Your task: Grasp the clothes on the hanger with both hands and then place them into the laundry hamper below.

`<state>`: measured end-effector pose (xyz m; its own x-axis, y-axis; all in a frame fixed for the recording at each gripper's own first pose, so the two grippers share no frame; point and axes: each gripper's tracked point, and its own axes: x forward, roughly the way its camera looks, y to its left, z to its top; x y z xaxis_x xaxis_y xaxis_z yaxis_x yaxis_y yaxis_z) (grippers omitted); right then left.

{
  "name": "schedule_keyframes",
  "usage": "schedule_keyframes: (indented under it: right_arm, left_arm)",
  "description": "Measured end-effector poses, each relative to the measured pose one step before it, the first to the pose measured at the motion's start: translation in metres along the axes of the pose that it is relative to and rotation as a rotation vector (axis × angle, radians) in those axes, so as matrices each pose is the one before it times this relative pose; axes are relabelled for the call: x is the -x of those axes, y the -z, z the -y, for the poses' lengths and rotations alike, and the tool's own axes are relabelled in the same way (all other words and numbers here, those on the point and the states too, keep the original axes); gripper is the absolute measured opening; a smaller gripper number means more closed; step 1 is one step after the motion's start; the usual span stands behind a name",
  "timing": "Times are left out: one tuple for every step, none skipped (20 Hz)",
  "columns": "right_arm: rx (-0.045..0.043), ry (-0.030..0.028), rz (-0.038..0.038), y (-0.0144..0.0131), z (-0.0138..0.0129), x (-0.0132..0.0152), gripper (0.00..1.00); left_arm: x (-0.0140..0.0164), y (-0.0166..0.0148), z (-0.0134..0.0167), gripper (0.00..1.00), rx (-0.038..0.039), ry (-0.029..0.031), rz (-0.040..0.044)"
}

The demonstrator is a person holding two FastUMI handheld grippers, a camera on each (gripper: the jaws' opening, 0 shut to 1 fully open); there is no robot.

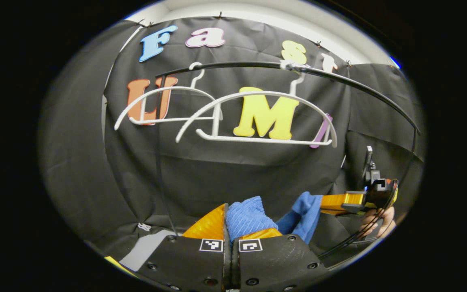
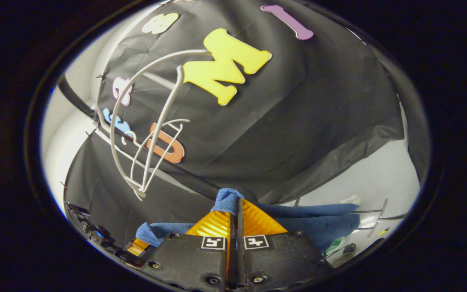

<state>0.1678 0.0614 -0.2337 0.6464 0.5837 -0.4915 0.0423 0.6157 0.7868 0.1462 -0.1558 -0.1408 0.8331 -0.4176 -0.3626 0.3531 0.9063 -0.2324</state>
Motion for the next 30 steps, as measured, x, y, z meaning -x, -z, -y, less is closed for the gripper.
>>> schedule_keyframes:
  right_arm:
    - [-0.00568, -0.01788, -0.01134, 0.00592, -0.00699, -0.00071, 0.04]
    - [-0.00439, -0.01739, -0.00894, 0.00443, -0.00586, -0.00229, 0.04]
    - [-0.0029, -0.01611, -0.00736, 0.00508, -0.00678, -0.0011, 0.04]
    - [-0.00111, -0.01169, -0.00603, 0.00458, -0.00546, -0.00221, 0.04]
    - [-0.00408, -0.00519, -0.00391, 0.00643, -0.00225, -0.00068, 0.04]
    - [-0.01477, -0.0028, 0.00319, 0.00312, 0.00027, -0.00235, 0.04]
    - [-0.01452, -0.0083, -0.01105, 0.0066, -0.00022, -0.00374, 0.04]
    - [-0.01409, -0.00694, -0.01972, 0.00648, 0.00026, -0.00505, 0.04]
    - [-0.01036, 0.00373, -0.02051, 0.00713, 0.00105, -0.00398, 0.04]
    - [-0.00358, 0.01175, -0.01365, 0.00507, 0.00633, -0.00494, 0.04]
    - [-0.00375, 0.01382, -0.01646, 0.0061, 0.00692, -0.00556, 0.04]
    - [-0.00638, 0.00972, -0.01922, 0.00511, 0.0054, -0.00577, 0.04]
    - [-0.01204, 0.00954, -0.01865, 0.00717, 0.00614, -0.00463, 0.04]
    - [-0.0138, 0.00767, -0.01773, 0.00405, 0.0072, -0.00524, 0.04]
    - [-0.01796, 0.00685, -0.01676, 0.00654, 0.00768, -0.00465, 0.04]
    - [-0.01488, 0.00688, -0.01804, 0.0044, 0.00678, -0.00461, 0.04]
    - [-0.01111, 0.01137, -0.01177, 0.00502, 0.00794, -0.00612, 0.04]
    - [-0.00221, 0.01604, -0.01131, 0.00214, 0.01011, -0.00517, 0.04]
    - [-0.00079, 0.01623, -0.00614, 0.00221, 0.01002, -0.00428, 0.04]
    - [0.00306, 0.02103, -0.01056, 0.00131, 0.0103, -0.00517, 0.04]
    - [0.00444, 0.02265, -0.00747, 0.0031, 0.01069, -0.00443, 0.04]
    - [0.00485, 0.02589, -0.01085, 0.00188, 0.01112, -0.00525, 0.04]
    - [-0.00245, 0.01979, -0.00629, 0.00038, 0.01038, -0.00371, 0.04]
    - [-0.00745, 0.02372, -0.01376, 0.00029, 0.01133, -0.00566, 0.04]
    - [-0.00482, 0.0209, -0.00782, 0.00085, 0.00938, -0.00459, 0.04]
    - [-0.00151, 0.03013, -0.00915, -0.00066, 0.01241, -0.0064, 0.04]
    - [0.00361, 0.03034, -0.00634, 0.00207, 0.0124, -0.00362, 0.04]
    - [0.00624, 0.0338, -0.00726, 0.00145, 0.0107, -0.00441, 0.04]
    - [0.01305, 0.03596, -0.00882, 0.00316, 0.01311, -0.00396, 0.04]
    - [0.01802, 0.03768, -0.01077, 0.00181, 0.01157, -0.00545, 0.04]
  left_arm:
    - [0.00113, -0.00249, 0.00792, 0.0, 0.00031, 0.02076, 0.00605]
    - [0.00059, -0.00309, 0.00697, 0.05, -0.00397, 0.01805, 0.00704]
    - [0.00131, -0.00095, 0.00526, 0.05, -0.00419, 0.00722, 0.00331]
    - [0.00095, -0.00021, 0.00421, 0.01, 0.0011, 0.00669, 0.00432]
    - [0.00011, 0.00183, 0.00347, 0.0, 0.00225, 0.01145, -0.00022]
    - [0.00096, 0.00244, 0.00308, 0.01, -0.00029, 0.00879, -0.00244]
    - [-0.00101, 0.00434, 0.00158, 0.01, -0.00305, 0.00162, -0.0054]
    - [-0.00062, 0.0056, -0.00119, 0.0, -0.00174, -0.00947, -0.00645]
    - [-0.002, 0.0103, -0.00071, 0.0, 0.0035, -0.00668, -0.01472]
    - [-0.00222, 0.01121, -0.00089, 0.0, 0.00902, -0.00229, -0.01839]
    - [-0.00335, 0.01126, -0.00189, 0.01, 0.01383, -0.00107, -0.02205]
    - [-0.0031, 0.01006, -0.00293, 0.0, 0.01247, -0.00223, -0.0193]
    - [-0.00361, 0.00835, -0.00324, 0.0, 0.01205, -0.00558, -0.01794]
    - [-0.00307, 0.00822, -0.00293, 0.01, 0.01079, -0.00456, -0.01637]
    - [-0.004, 0.0067, -0.00335, 0.0, 0.01022, -0.00461, -0.01256]
    - [-0.00344, 0.00679, -0.0034, 0.0, 0.00943, -0.00451, -0.01263]
    - [-0.00375, 0.00704, -0.00363, 0.01, 0.00992, -0.00591, -0.01196]
    - [-0.0039, 0.0069, -0.00307, 0.01, 0.01009, -0.00493, -0.01441]
    - [-0.00397, 0.00885, -0.00326, 0.0, 0.00995, -0.00481, -0.01317]
    - [-0.00467, 0.0079, -0.00372, 0.01, 0.01051, -0.00491, -0.01483]
    - [-0.00509, 0.00878, -0.00197, 0.01, 0.01166, -0.00052, -0.01773]
    - [-0.00572, 0.00674, -0.00138, 0.01, 0.01005, -0.00094, -0.01779]
    - [-0.00557, 0.00759, -0.00324, 0.01, 0.00415, -0.00666, -0.01484]
    - [-0.00499, 0.00835, -0.00435, 0.0, 0.00584, -0.00828, -0.0187]
    - [-0.00449, 0.00808, -0.00325, 0.0, 0.00505, -0.0083, -0.0182]
    - [-0.00288, 0.00725, -0.00367, 0.0, 0.00407, -0.00821, -0.02139]
    - [-0.00346, 0.00742, -0.00349, 0.01, -0.0006, -0.00923, -0.01806]
    - [-0.00337, 0.00618, -0.00443, 0.01, -0.00137, -0.00883, -0.02166]
    - [-0.0048, 0.00812, -0.00324, 0.01, -0.00471, -0.00826, -0.01961]
    - [-0.00583, 0.00879, -0.00451, 0.01, -0.00544, -0.00896, -0.0191]
